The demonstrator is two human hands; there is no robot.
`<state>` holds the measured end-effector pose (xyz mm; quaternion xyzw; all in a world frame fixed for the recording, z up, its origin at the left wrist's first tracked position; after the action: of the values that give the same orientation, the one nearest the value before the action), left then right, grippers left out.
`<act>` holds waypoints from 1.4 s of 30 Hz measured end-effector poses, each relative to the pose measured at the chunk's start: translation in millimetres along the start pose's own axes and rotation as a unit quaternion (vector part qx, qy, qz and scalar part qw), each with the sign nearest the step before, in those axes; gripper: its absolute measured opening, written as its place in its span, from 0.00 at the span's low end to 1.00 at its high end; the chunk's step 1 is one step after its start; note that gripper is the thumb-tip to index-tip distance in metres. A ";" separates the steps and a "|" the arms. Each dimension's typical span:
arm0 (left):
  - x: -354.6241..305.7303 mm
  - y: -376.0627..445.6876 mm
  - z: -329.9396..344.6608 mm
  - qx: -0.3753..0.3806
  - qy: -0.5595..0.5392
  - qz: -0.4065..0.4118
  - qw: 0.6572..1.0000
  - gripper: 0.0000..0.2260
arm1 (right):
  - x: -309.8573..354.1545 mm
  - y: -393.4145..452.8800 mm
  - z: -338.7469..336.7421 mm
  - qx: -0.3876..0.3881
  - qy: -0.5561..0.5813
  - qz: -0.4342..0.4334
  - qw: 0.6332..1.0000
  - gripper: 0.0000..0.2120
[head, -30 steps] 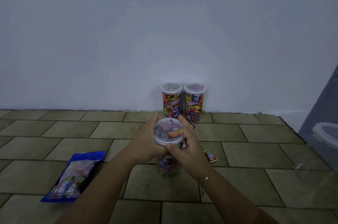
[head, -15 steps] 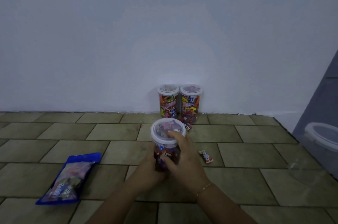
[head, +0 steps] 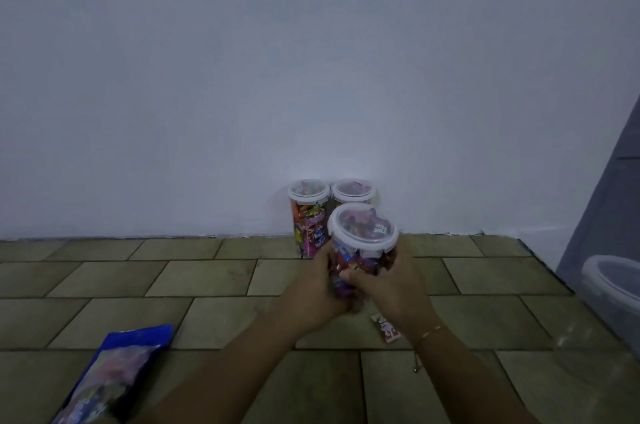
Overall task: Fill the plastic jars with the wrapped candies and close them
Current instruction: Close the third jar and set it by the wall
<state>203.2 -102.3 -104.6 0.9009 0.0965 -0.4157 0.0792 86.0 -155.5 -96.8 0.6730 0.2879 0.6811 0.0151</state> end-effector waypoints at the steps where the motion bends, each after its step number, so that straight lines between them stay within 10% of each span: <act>1: -11.2 10.5 -0.4 0.006 0.040 0.028 0.999 0.37 | 1.4 9.0 -7.5 -0.018 0.000 -0.010 1.000 0.39; 8: -39.2 86.2 1.2 -0.024 0.361 0.038 0.931 0.42 | -22.0 65.7 -56.9 -0.135 -0.068 -0.017 0.988 0.44; 24: -19.2 130.6 13.8 -0.124 0.385 0.061 0.913 0.38 | -107.6 124.1 -65.9 -0.176 -0.116 0.049 0.976 0.49; 32: -20.2 122.2 19.0 -0.074 0.382 0.045 0.920 0.42 | -144.5 105.5 -58.3 -0.004 -0.247 0.266 0.932 0.52; 42: -67.9 79.6 65.3 -0.006 0.364 0.099 0.926 0.41 | -38.6 60.4 -67.2 0.186 -0.507 0.167 0.825 0.15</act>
<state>131.1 -201.4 -89.7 0.9947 0.0318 -0.0491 0.0849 49.6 -246.6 -102.1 0.9514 0.2444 0.1693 -0.0803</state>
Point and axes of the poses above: each hand's wrist, its own y-axis towards the middle knuckle, its own z-axis out of the palm, x = y × z, the point moved 8 cm from there along y, towards the middle knuckle, and after that the axes turned 7 degrees about -z, right-handed, at the moved point
